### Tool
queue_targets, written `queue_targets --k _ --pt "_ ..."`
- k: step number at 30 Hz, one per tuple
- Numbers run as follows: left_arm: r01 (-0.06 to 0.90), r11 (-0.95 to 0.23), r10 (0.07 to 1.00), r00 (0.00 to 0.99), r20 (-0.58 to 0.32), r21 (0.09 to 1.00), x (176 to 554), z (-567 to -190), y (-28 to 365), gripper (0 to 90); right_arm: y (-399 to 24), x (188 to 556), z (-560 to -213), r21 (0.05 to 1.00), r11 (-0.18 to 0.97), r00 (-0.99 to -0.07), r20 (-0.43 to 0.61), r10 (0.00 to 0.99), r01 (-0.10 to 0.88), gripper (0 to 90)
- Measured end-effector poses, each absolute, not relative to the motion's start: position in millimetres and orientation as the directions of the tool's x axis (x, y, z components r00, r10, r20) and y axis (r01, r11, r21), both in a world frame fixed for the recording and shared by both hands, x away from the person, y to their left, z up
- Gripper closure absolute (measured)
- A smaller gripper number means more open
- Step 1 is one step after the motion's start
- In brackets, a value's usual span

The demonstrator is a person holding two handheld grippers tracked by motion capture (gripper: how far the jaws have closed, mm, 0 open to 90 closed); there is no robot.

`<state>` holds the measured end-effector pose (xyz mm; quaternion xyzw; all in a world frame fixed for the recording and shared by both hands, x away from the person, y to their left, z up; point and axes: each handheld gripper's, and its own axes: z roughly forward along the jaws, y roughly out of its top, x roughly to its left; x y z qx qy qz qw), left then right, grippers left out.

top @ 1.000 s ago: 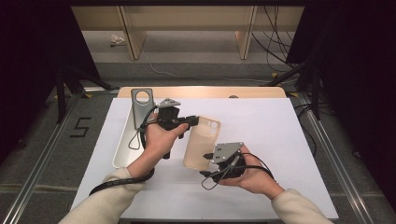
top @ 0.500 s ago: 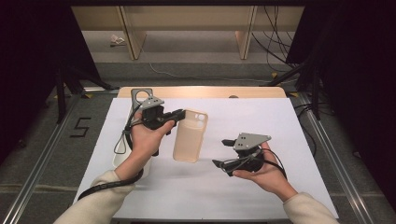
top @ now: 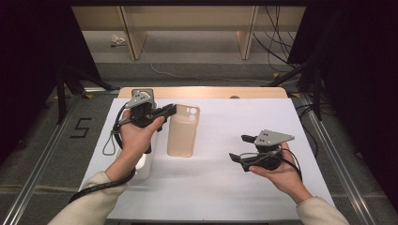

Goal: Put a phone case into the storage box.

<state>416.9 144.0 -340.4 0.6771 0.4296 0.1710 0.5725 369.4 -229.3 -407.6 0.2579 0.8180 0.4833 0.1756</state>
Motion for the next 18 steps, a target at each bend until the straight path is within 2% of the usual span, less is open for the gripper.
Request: queue_targets --k 18 --pt "0.362 0.041 0.795 0.553 -0.25 0.931 417.4 -329.5 165.0 83.1 -248.2 367.9 -410.0 0.887 0.366 -0.758 -0.029 0.652 0.281 20.6"
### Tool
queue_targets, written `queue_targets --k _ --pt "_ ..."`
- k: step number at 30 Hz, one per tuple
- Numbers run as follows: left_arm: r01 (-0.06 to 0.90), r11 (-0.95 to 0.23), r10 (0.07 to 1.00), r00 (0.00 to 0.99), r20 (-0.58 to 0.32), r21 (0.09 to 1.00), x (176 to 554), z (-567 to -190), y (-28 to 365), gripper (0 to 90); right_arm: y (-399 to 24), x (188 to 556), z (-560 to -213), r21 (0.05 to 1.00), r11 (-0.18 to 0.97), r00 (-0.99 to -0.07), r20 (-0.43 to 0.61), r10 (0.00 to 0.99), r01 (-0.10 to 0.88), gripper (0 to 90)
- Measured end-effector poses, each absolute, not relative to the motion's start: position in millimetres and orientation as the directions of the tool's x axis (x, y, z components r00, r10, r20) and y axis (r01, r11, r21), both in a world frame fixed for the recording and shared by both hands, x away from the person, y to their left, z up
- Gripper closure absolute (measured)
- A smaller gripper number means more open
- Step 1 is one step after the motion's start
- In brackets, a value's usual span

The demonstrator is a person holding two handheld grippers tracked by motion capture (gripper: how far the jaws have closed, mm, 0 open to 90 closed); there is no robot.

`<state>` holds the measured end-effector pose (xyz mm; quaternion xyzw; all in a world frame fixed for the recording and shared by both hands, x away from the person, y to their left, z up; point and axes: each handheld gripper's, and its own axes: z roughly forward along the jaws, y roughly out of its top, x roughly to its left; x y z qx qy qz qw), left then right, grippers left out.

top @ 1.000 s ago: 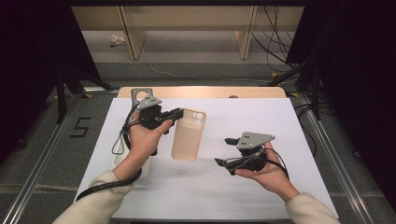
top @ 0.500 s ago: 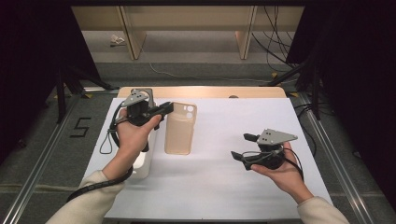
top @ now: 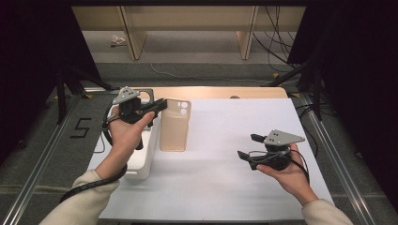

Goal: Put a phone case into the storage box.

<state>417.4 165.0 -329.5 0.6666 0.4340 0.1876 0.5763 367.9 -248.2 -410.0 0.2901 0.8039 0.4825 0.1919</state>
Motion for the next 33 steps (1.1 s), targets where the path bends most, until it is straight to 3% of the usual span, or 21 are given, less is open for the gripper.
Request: queue_targets --k 33 --pt "0.342 0.055 0.833 0.502 -0.232 0.938 425.5 -317.1 210.6 83.1 -252.2 368.3 -411.6 0.894 0.335 -0.736 -0.009 0.677 0.298 19.5"
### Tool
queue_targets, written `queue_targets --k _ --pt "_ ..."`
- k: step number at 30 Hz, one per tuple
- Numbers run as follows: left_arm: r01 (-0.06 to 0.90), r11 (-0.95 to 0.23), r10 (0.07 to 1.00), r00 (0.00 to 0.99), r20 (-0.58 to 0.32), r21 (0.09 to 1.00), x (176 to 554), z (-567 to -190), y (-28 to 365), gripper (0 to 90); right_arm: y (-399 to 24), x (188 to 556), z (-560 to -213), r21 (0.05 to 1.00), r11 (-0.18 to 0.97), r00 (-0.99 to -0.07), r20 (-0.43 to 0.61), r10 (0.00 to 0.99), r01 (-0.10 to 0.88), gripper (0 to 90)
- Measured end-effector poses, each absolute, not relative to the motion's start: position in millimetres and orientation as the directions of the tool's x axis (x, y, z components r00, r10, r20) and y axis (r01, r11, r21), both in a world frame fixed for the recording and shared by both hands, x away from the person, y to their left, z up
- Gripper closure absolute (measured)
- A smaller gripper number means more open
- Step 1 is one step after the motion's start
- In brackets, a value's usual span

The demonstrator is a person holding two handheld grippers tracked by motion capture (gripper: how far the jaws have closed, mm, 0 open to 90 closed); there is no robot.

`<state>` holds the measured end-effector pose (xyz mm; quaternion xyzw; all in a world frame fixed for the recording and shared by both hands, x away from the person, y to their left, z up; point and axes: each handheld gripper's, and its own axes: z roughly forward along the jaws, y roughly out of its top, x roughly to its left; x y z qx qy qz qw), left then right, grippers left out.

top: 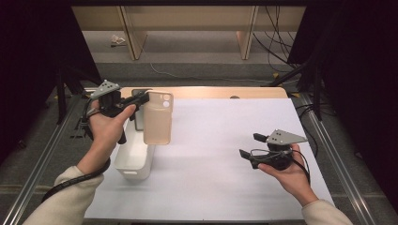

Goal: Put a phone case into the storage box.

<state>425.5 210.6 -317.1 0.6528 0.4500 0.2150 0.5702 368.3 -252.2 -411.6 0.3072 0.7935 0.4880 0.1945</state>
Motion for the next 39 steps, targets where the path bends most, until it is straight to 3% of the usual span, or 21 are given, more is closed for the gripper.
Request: queue_targets --k 39 --pt "0.319 0.043 0.878 0.441 -0.189 0.947 454.5 -312.6 246.7 83.0 -252.7 369.3 -411.9 0.896 0.324 -0.728 -0.002 0.685 0.303 19.5"
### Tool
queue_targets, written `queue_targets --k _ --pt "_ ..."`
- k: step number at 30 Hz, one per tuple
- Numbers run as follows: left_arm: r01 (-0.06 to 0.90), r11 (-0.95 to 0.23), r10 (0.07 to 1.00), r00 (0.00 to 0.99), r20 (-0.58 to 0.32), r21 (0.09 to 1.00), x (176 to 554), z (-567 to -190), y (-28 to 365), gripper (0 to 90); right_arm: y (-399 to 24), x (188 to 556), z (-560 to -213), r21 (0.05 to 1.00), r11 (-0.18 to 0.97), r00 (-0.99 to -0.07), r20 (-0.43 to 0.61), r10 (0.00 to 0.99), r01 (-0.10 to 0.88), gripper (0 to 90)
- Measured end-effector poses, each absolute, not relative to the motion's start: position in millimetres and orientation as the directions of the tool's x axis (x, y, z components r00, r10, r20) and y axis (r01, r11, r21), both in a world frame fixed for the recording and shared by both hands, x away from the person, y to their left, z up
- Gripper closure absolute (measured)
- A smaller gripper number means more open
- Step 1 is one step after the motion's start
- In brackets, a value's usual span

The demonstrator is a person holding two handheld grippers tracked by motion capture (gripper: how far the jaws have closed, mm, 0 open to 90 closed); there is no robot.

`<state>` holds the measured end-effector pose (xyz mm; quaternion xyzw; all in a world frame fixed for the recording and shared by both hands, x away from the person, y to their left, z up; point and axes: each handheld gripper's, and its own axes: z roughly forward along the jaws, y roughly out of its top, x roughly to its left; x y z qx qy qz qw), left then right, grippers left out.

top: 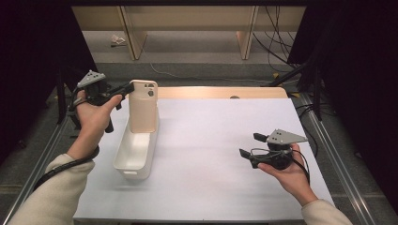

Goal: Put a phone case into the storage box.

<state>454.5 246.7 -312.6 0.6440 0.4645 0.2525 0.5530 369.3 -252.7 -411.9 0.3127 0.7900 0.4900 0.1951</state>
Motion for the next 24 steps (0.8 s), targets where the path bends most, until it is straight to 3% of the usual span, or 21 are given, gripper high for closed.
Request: queue_targets --k 24 --pt "0.313 0.058 0.912 0.369 -0.178 0.948 478.2 -321.9 262.5 82.8 -253.6 369.9 -412.5 0.896 0.32 -0.725 0.002 0.688 0.307 19.5"
